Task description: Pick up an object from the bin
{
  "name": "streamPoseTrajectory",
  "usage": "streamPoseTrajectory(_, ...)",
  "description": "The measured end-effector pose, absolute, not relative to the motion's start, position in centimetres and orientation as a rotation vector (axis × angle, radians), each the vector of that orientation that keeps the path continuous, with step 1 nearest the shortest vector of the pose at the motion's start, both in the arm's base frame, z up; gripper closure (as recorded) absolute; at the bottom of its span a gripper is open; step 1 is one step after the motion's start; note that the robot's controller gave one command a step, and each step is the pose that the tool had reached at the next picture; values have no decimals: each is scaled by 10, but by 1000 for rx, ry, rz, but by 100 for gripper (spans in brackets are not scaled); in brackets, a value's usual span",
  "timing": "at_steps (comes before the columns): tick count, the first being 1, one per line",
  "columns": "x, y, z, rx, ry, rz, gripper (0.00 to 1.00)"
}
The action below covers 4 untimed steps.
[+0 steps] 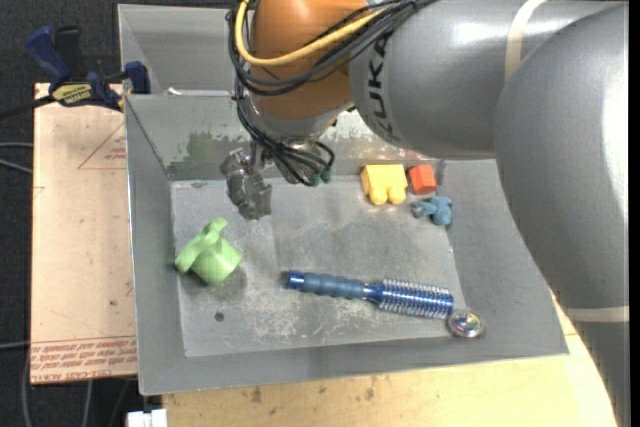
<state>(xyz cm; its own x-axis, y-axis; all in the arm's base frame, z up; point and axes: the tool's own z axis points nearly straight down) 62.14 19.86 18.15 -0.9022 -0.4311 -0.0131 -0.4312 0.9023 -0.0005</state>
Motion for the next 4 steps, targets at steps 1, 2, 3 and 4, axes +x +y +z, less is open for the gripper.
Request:
streamPoseTrajectory(1, 619, 198, 176, -692, 3060, 4, 0)
streamPoseTrajectory(2, 588, 249, 95, -735, 3048, 4, 0)
streamPoseTrajectory(3, 589, 248, 95, -734, 3049, 1, 100)
streamPoseTrajectory(4, 584, 233, 206, -780, 3031, 3, 100)
